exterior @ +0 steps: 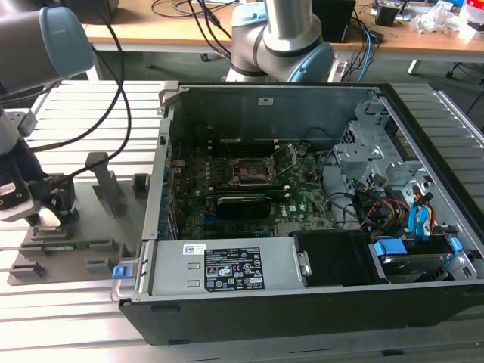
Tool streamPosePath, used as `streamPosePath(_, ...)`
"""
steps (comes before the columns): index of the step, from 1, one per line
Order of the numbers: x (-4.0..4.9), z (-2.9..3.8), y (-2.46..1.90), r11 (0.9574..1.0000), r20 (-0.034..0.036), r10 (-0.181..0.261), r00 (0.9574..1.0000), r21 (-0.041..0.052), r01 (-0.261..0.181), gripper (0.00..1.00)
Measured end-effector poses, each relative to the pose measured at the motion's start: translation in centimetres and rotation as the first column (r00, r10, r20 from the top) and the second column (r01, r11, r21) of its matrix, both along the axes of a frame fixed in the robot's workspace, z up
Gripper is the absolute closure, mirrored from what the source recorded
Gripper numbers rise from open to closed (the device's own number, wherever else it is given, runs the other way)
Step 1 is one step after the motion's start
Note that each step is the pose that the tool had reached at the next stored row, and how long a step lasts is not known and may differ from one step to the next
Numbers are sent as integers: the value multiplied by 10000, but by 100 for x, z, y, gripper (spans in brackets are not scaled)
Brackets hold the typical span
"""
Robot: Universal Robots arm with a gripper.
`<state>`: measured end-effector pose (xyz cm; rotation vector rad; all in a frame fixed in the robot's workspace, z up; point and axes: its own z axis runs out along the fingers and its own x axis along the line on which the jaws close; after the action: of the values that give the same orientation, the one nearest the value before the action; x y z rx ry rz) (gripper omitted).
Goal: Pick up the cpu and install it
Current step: 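Pick up the cpu and move it towards the insertion slot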
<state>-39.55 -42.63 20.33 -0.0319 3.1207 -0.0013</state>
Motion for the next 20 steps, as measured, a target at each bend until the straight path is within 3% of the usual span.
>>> streamPosePath(8,0,122,0,10000,0,0,10000,0,0,45)
streamPosePath(14,0,259,0,10000,0,0,10000,0,0,45)
streamPosePath(20,0,459,0,10000,0,0,10000,0,0,45)
